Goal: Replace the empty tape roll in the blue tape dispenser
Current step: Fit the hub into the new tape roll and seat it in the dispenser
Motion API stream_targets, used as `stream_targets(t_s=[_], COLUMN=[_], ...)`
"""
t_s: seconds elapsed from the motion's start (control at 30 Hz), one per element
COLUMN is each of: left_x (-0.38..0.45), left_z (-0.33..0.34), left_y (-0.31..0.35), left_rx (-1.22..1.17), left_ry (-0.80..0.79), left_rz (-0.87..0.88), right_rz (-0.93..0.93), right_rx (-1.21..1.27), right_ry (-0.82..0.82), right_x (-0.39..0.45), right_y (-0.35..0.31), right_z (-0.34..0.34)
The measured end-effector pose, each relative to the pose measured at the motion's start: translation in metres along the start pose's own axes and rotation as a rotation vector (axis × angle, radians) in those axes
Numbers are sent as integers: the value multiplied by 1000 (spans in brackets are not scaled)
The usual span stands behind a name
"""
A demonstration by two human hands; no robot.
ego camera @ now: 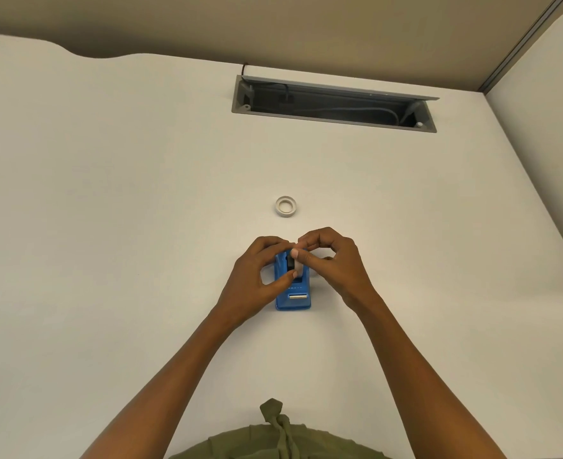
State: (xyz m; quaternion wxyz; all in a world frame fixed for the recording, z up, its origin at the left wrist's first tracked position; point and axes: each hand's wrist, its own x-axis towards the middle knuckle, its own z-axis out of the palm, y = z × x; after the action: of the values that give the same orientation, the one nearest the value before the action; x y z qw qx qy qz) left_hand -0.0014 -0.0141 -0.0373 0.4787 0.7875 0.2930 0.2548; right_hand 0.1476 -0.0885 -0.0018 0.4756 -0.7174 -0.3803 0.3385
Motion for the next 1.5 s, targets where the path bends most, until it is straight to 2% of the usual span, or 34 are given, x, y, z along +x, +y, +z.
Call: stream_targets(t_s=[0.5, 1.0, 1.2, 1.33, 1.5], left_x=[0, -1, -7, -10, -9], left_z=[-1, -2, -4, -4, -3], left_y=[1, 6, 2, -3, -7], left_rx=[-13, -37, -82, -13, 54], left_ry=[-18, -35, -155, -247, -243], left_rz=[0, -19, -112, -85, -65], right_rz=[-326, -269, -265, -346, -462], right_rx=[-270, -361, -383, -464, -560], right_ry=[26, -42, -34, 18, 163], right_x=[-5, 0, -6, -17, -32], right_y=[-7, -13, -14, -12, -4], right_z=[-7, -7, -7, -3, 1])
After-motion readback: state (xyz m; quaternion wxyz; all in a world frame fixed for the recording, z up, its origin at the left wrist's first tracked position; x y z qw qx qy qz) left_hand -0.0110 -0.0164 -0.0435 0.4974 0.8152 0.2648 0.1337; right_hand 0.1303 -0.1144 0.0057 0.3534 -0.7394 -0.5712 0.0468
